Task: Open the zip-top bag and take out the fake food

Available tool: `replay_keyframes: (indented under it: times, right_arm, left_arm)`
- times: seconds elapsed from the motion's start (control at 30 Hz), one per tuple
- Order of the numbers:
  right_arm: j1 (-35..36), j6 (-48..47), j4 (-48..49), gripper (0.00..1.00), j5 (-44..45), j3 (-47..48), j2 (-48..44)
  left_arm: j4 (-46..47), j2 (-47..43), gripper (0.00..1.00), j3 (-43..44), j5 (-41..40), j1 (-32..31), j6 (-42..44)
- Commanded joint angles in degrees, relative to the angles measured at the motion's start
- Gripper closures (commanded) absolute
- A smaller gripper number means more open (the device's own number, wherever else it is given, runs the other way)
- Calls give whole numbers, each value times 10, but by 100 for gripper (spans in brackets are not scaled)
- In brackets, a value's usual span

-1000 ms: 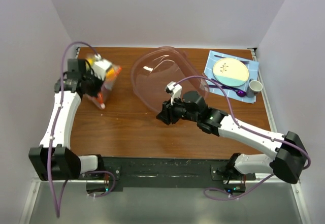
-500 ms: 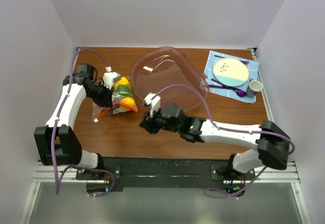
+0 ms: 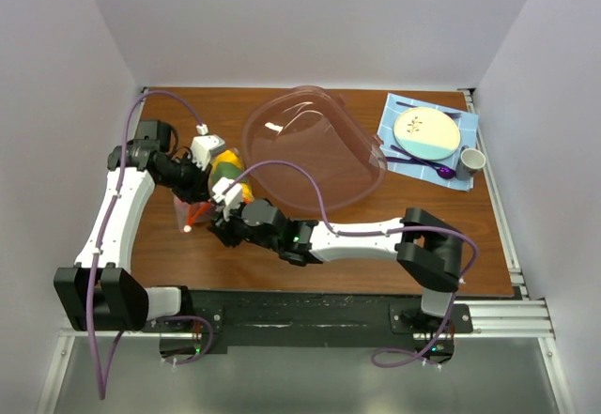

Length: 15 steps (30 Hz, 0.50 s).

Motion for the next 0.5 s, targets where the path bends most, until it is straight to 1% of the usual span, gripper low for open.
replay_keyframes:
  times: [0.0, 0.07, 0.1, 0.13, 0.2, 0.23, 0.3, 0.33, 0.37, 0.47]
  right_arm:
    - [0, -64, 74, 58, -10, 61, 44]
    - [0, -102, 77, 52, -44, 76, 69]
    - [0, -108, 78, 51, -62, 79, 76]
    - [0, -150, 80, 50, -89, 80, 81]
    - [0, -180, 97, 48, -125, 69, 94]
    - [0, -218, 103, 48, -152, 55, 96]
    - [0, -251, 119, 46, -157, 42, 100]
    - [1, -288, 122, 46, -152, 32, 101]
    - [1, -301, 129, 46, -127, 29, 102]
    - [1, -360, 148, 45, -100, 27, 108]
  left_arm:
    - [-22, -23, 100, -11, 13, -1, 28]
    - [-27, -28, 100, -11, 11, -2, 35]
    - [-31, -32, 100, -9, 10, -1, 38]
    - [-34, -33, 100, -8, 10, -1, 40]
    - [-42, -36, 100, -3, 11, -2, 46]
    - [-44, -36, 100, -3, 10, -1, 48]
    - [-46, -38, 100, -2, 9, -1, 52]
    - [-47, -39, 100, -3, 9, -1, 54]
    - [-48, -40, 100, -3, 11, -1, 56]
    - [-52, -36, 100, 0, 18, -2, 61]
